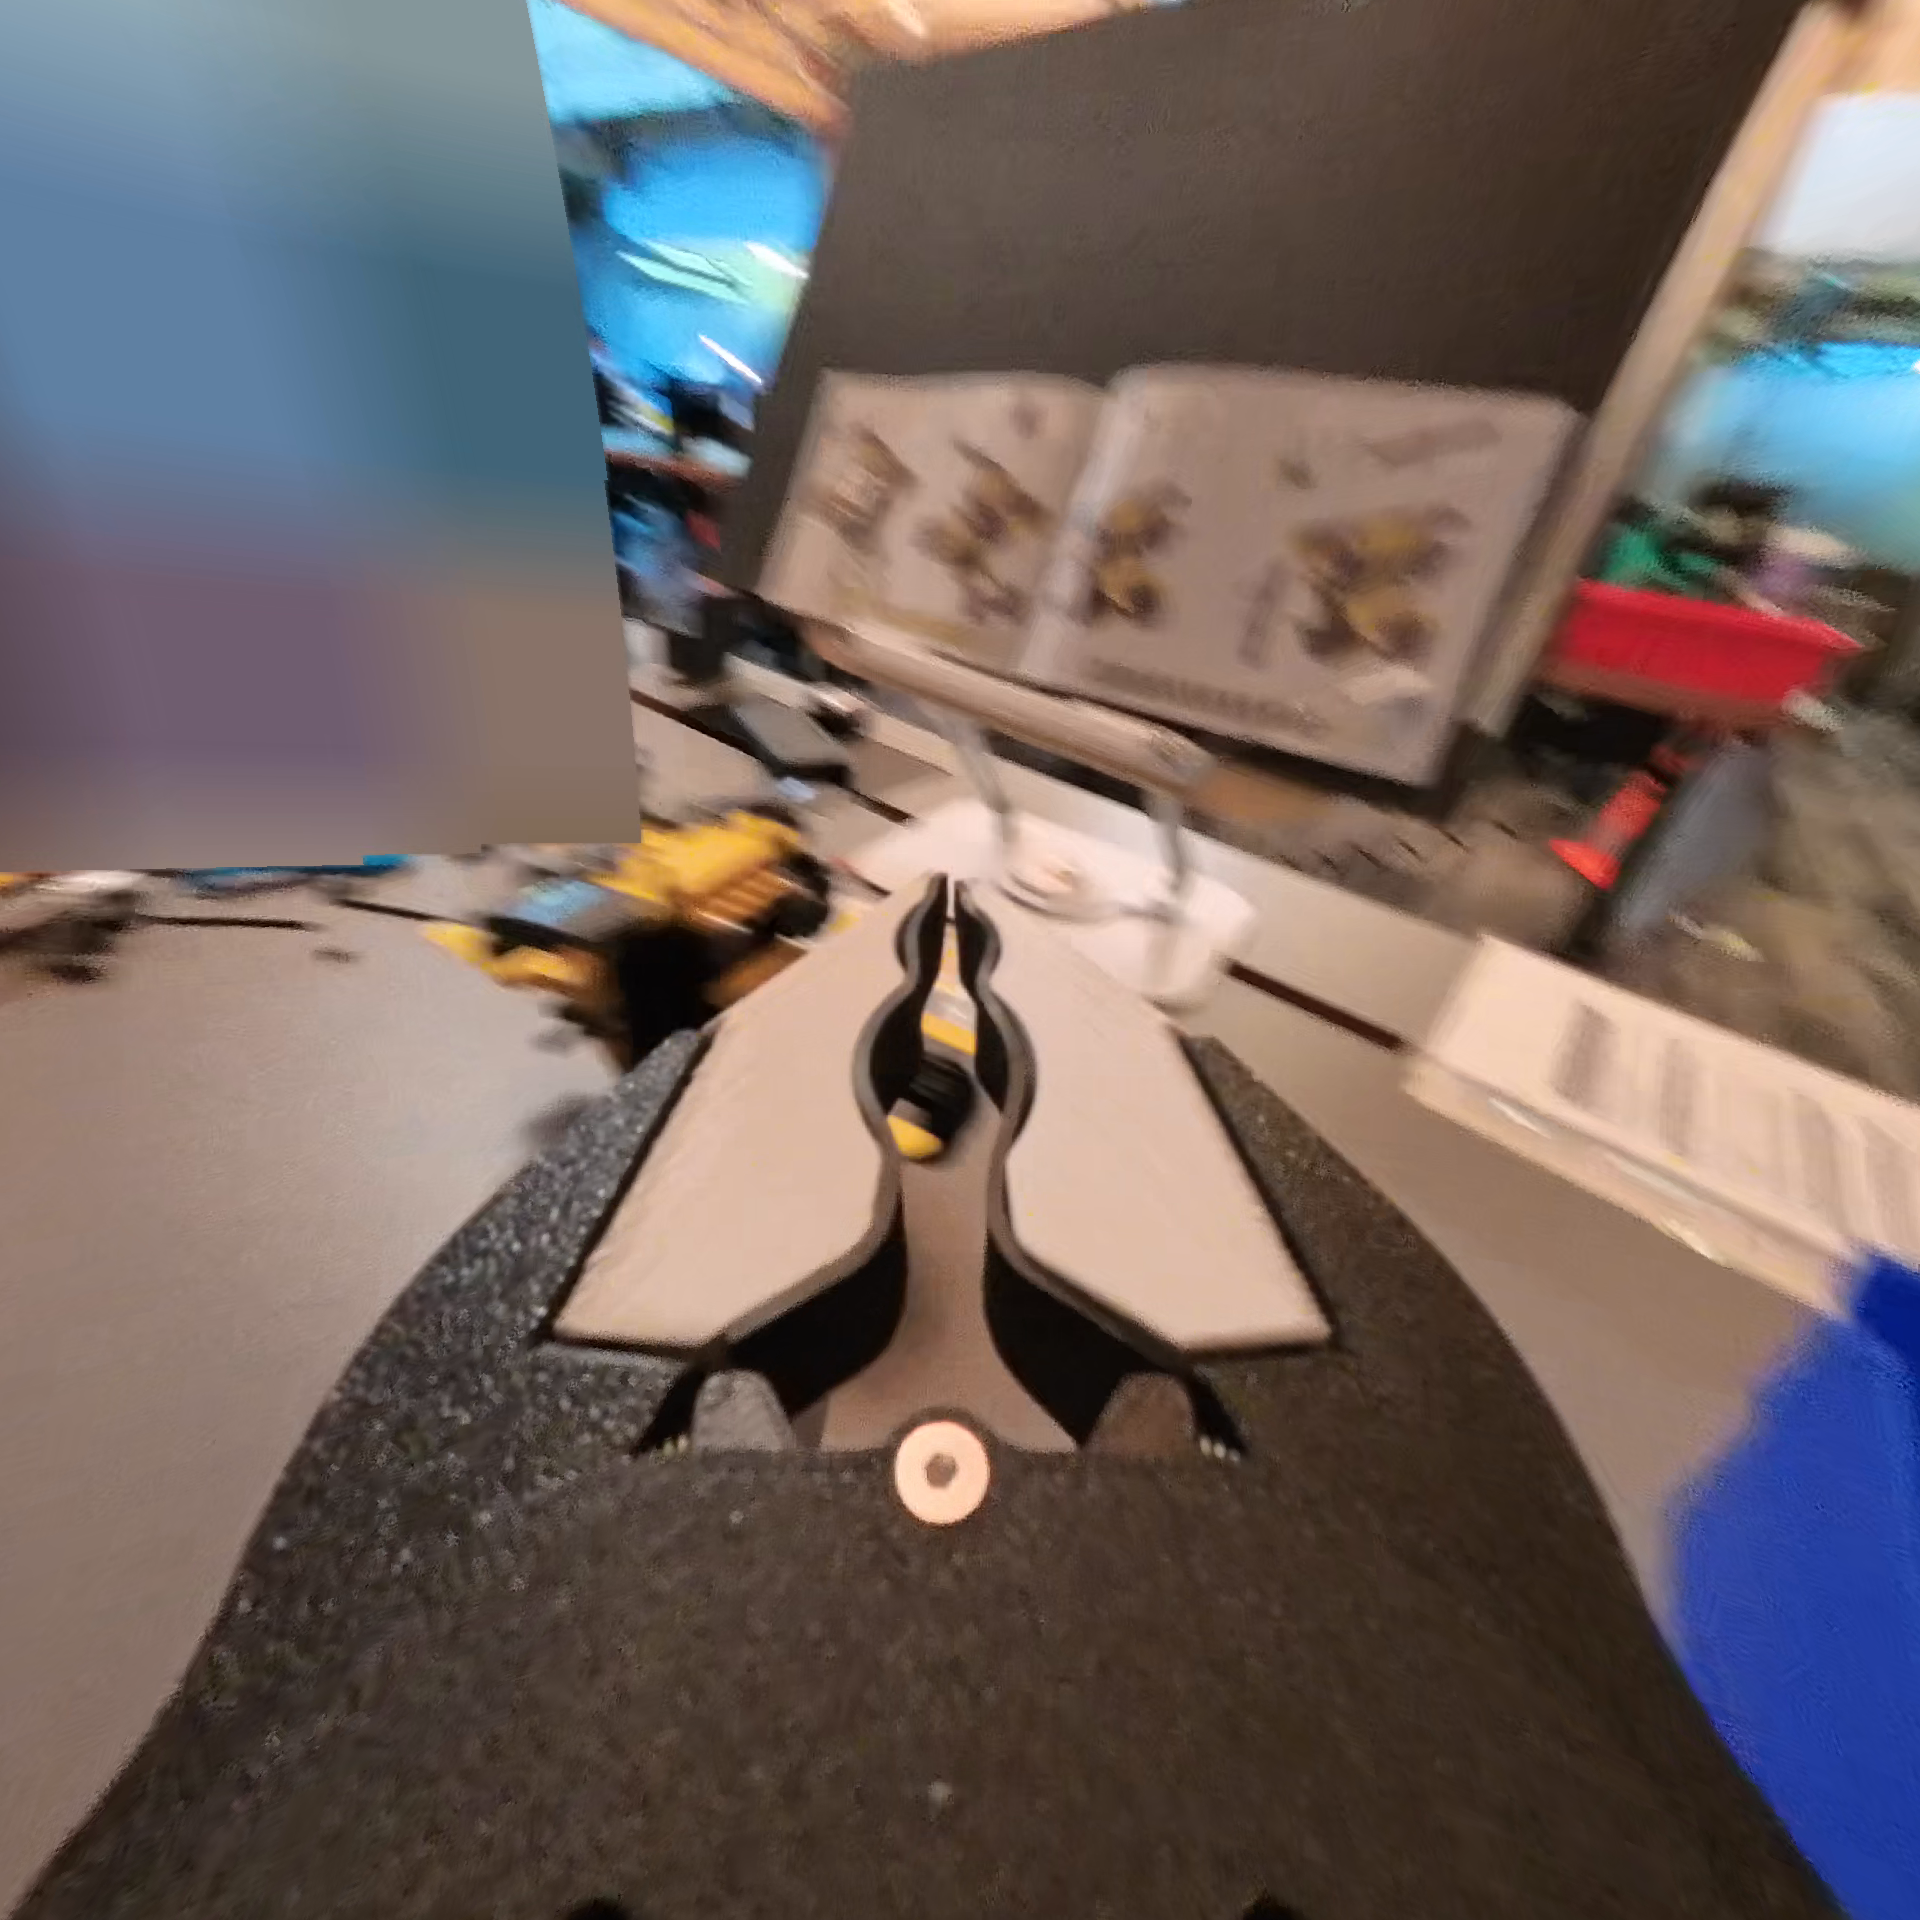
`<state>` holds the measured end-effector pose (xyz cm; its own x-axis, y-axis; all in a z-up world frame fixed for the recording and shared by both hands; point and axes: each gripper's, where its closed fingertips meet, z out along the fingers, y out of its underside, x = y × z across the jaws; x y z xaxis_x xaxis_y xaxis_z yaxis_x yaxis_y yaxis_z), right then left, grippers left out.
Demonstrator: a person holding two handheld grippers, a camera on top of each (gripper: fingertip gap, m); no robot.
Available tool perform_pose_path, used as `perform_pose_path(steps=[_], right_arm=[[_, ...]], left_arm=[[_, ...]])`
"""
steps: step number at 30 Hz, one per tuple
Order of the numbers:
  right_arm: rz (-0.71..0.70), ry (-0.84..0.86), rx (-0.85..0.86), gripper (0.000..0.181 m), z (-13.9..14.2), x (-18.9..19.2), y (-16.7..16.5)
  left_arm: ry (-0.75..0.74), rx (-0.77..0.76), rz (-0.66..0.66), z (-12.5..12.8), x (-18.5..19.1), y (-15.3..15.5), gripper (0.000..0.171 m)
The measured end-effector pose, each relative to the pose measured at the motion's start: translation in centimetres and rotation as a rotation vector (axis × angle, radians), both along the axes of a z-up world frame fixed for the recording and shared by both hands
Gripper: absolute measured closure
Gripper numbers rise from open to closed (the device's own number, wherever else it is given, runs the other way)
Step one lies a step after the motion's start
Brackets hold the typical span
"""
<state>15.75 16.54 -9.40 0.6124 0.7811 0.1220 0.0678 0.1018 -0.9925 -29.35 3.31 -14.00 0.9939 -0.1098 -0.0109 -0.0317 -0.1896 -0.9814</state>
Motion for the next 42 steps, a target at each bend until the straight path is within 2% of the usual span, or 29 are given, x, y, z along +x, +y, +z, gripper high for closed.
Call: perform_pose_path(steps=[3, 7, 9, 11, 15, 18, 21, 27, 30, 38, 42], right_arm=[[0.377, 0.027, 0.030, 0.181, 1.4, -6.9, -7.3], [0.637, -0.080, -0.071, 0.181, -1.2, -15.1, -12.7], [0.728, -0.103, -0.118, 0.181, -2.9, -18.4, -14.4], [0.766, -0.137, -0.161, 0.181, -5.2, -21.0, -15.1], [0.809, -0.238, -0.230, 0.178, -9.4, -25.2, -16.1], [0.784, -0.380, -0.262, 0.176, -11.9, -26.2, -16.3], [0.789, -0.426, -0.307, 0.181, -12.8, -26.5, -16.2], [0.832, -0.353, -0.397, 0.181, -12.1, -26.4, -15.8], [0.838, -0.344, -0.391, 0.176, -11.9, -26.3, -15.9], [0.815, -0.468, -0.312, 0.167, -13.4, -26.5, -16.7], [0.846, -0.488, -0.331, 0.167, -13.7, -26.4, -17.2]], left_arm=[[-0.042, -0.054, 0.022, -2.8, -0.7, -2.1, 0.167], [-0.047, -0.015, 0.092, -3.8, -1.7, -4.5, 0.166], [-0.033, 0.007, 0.121, -3.8, -2.1, -5.0, 0.165], [-0.025, -0.052, 0.105, -4.9, -1.8, -5.2, 0.162], [0.063, -0.049, 0.124, -5.0, -1.3, -5.1, 0.164], [0.062, -0.087, 0.108, -5.5, -1.1, -4.9, 0.163], [0.051, -0.108, 0.097, -5.8, -1.1, -4.7, 0.161], [0.050, -0.108, 0.095, -5.8, -1.1, -4.7, 0.158], [0.059, -0.115, 0.082, -6.0, -0.8, -4.7, 0.148], [0.079, -0.129, 0.064, -6.2, -0.4, -4.6, 0.140], [0.093, -0.134, 0.062, -6.3, -0.3, -4.6, 0.139]])
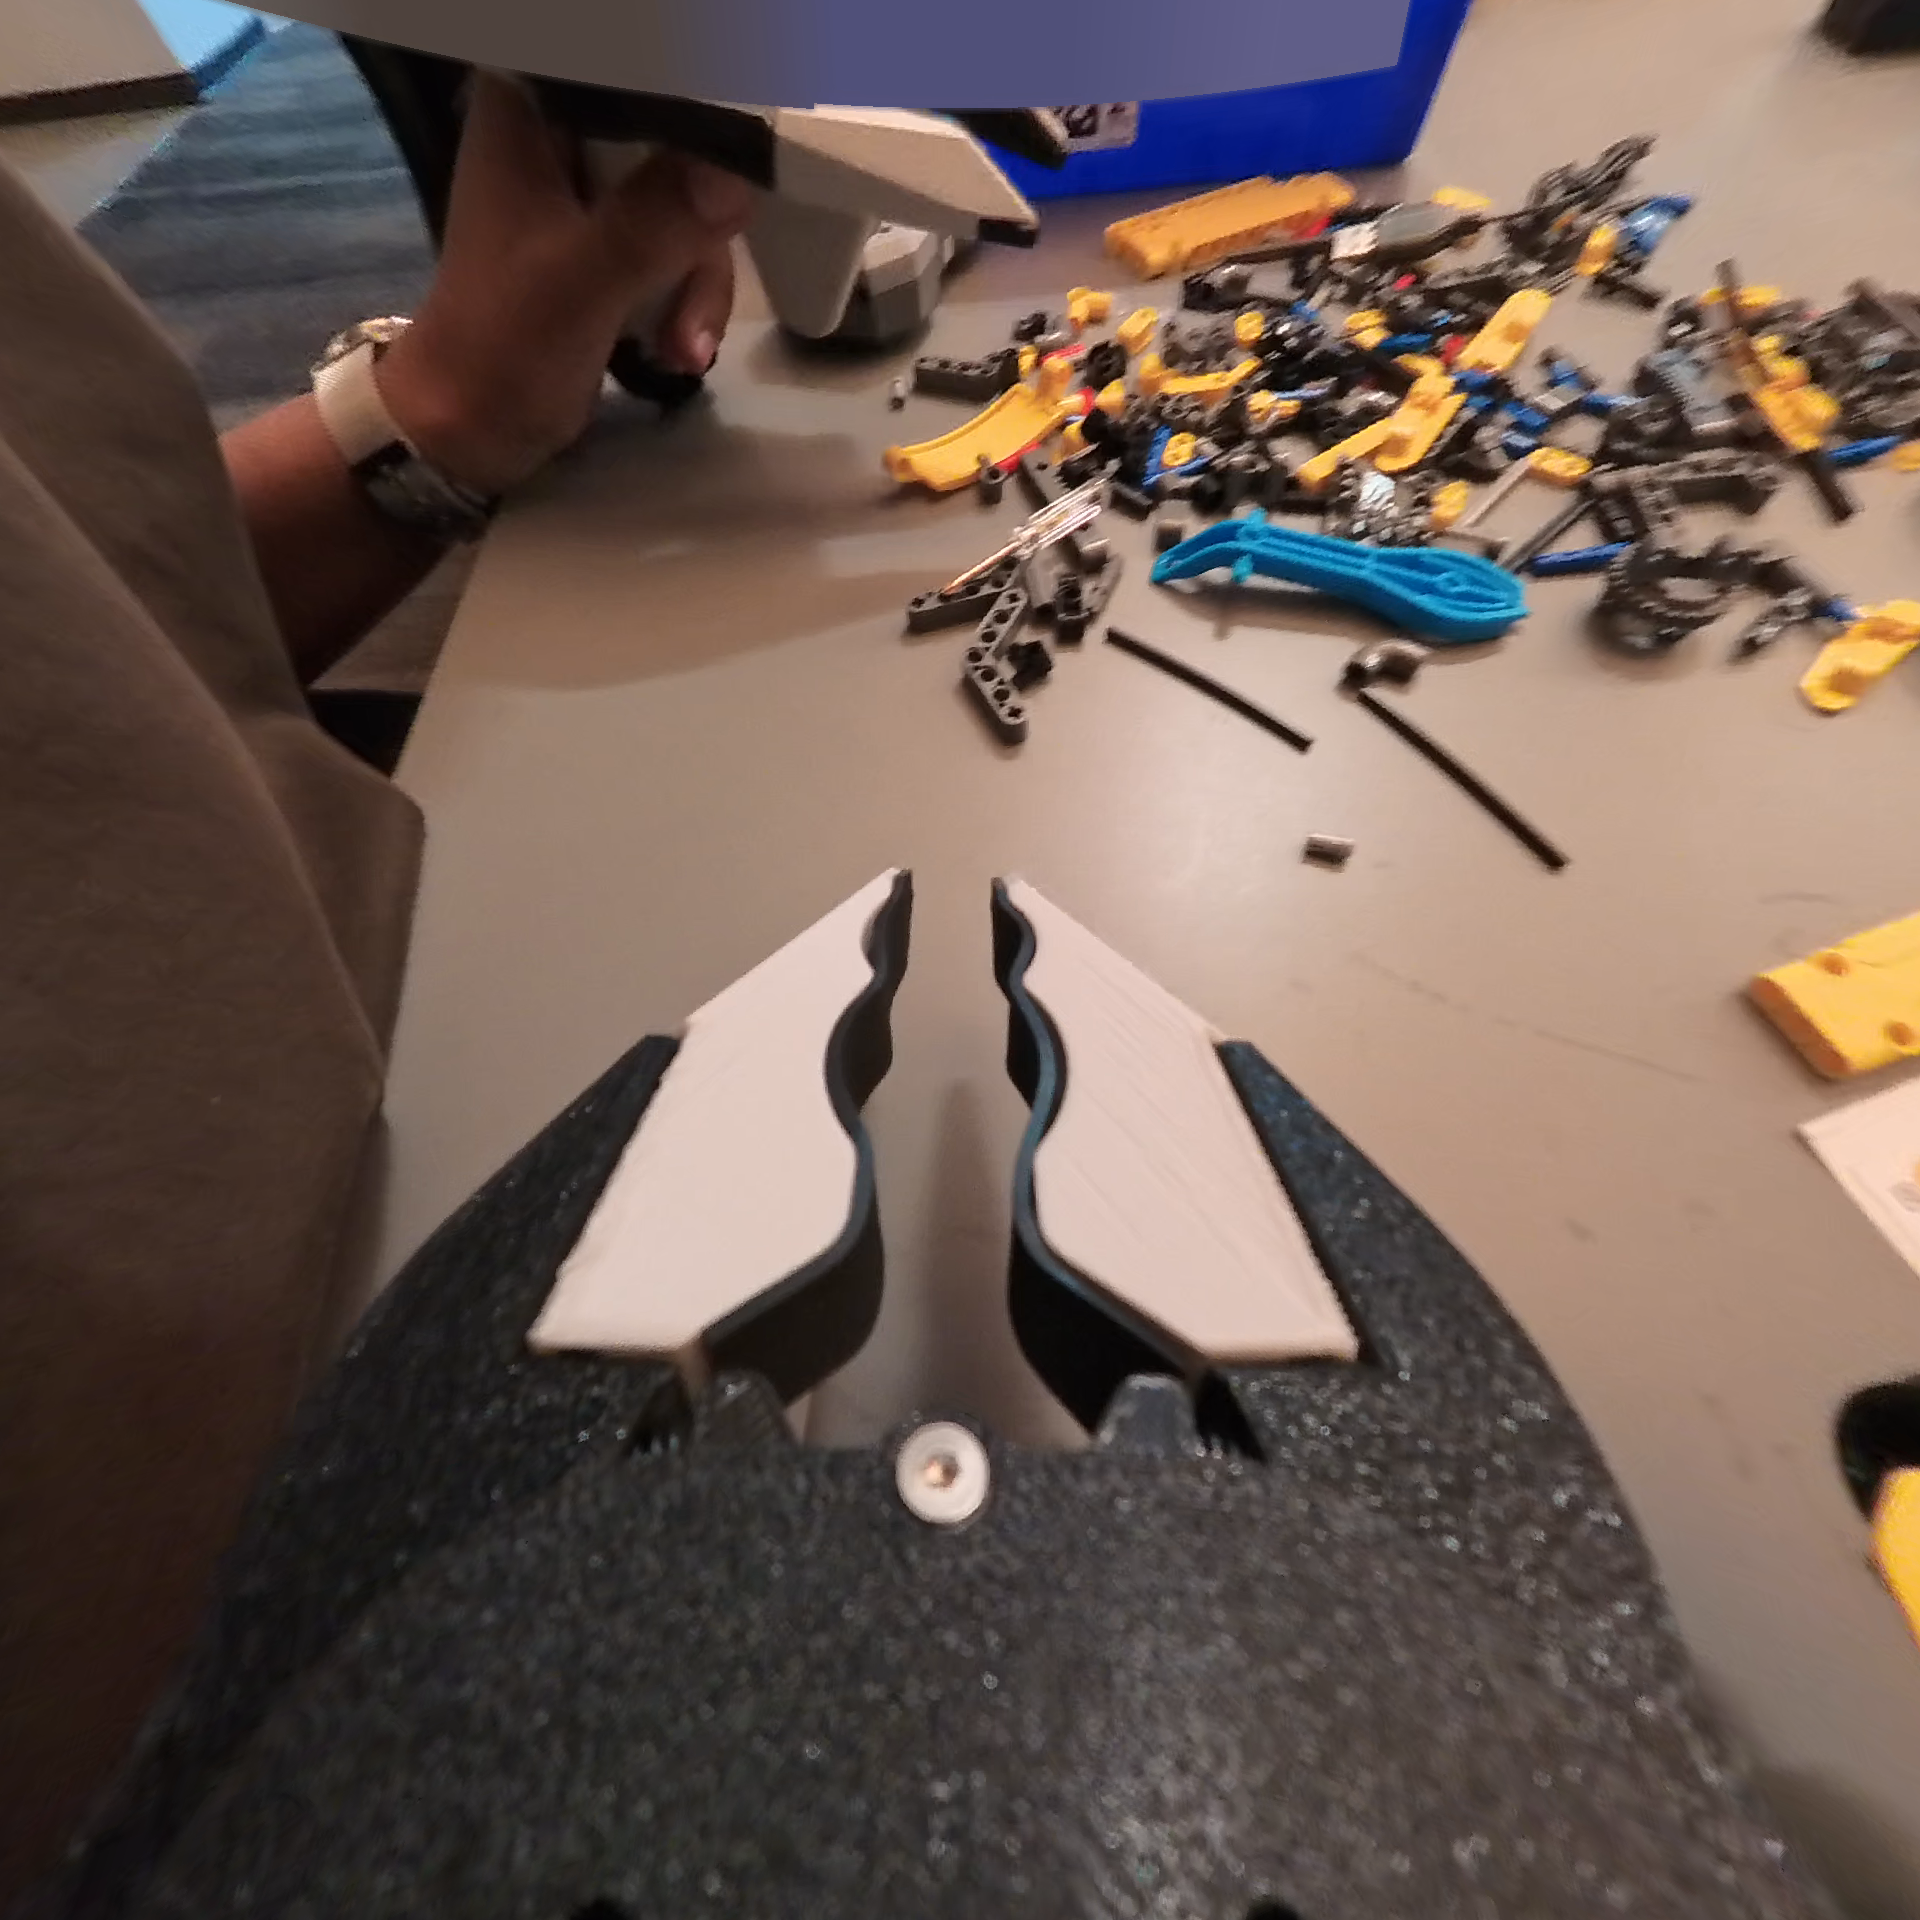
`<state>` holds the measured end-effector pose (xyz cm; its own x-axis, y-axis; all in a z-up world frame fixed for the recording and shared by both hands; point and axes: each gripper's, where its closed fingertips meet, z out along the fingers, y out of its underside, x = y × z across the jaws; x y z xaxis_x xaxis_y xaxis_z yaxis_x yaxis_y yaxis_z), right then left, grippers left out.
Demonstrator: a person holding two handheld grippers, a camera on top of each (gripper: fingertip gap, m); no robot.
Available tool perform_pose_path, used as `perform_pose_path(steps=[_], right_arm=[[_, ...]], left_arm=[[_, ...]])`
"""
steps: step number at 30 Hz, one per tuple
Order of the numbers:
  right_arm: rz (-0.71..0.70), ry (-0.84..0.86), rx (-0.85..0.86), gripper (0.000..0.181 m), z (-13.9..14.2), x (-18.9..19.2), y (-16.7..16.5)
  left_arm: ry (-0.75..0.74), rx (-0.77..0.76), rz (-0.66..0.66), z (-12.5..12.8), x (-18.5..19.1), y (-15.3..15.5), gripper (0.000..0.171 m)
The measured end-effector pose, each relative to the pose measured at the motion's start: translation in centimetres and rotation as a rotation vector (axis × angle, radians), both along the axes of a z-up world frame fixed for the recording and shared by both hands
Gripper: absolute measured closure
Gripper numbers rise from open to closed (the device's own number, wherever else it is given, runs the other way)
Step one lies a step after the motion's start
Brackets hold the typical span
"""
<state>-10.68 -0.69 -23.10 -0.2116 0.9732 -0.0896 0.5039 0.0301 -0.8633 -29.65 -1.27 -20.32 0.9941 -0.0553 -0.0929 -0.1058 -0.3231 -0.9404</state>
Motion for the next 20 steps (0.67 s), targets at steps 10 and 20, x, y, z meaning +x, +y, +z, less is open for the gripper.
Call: perform_pose_path(steps=[10, 20], right_arm=[[-0.015, 0.006, -0.057, 0.164, 0.3, 0.0, 0.4], [-0.034, -0.014, -0.029, 0.158, -0.1, -0.1, 0.6]], left_arm=[[0.094, -0.075, -0.004, -1.3, 0.6, 0.4, 0.134], [0.127, -0.106, 0.025, -1.8, 0.3, 0.5, 0.133]])
